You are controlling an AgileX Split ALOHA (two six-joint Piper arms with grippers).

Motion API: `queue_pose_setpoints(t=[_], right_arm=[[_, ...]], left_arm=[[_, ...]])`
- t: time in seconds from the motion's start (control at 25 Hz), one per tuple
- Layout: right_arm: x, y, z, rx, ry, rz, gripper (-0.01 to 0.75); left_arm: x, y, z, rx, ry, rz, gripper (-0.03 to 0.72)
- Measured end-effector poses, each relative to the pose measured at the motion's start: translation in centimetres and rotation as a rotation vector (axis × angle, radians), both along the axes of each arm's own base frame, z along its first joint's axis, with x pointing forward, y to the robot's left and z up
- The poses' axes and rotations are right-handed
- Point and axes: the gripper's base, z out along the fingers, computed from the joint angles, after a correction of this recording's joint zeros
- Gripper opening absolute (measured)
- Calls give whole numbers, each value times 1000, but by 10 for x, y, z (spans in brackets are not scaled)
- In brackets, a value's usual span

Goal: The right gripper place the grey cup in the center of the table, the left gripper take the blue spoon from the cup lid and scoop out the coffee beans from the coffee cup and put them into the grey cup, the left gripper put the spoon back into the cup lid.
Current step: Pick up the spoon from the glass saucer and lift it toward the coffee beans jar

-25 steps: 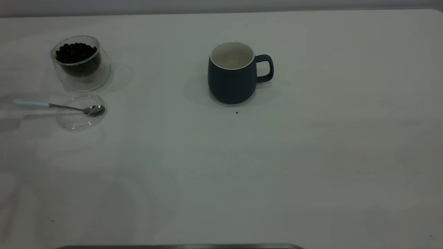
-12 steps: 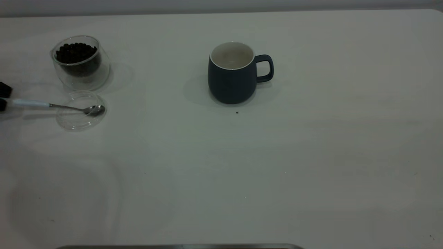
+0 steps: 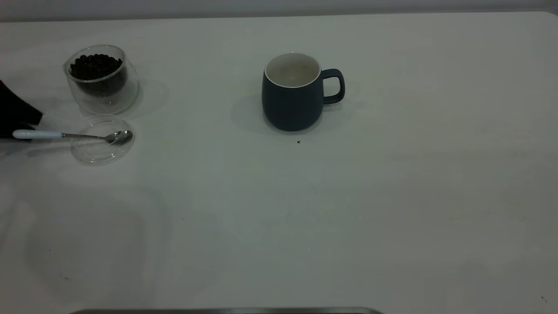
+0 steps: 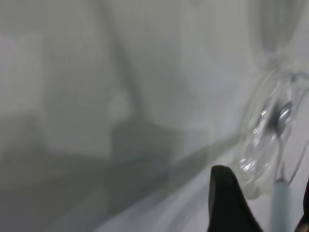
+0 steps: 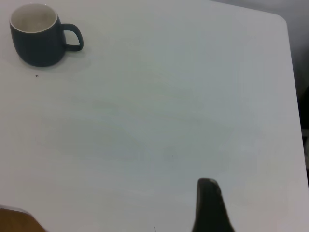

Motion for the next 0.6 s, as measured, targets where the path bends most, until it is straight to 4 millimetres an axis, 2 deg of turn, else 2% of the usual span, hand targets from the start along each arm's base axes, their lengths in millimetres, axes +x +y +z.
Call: queue_pose_setpoints(t=[0.28, 0.6], right_arm=[[0, 0, 0, 0, 0, 0, 459], [0, 0, 0, 0, 0, 0, 459]], left_arm=[[1, 0, 0, -20, 76, 71, 445], [-7, -3, 3, -14, 105, 56, 445]])
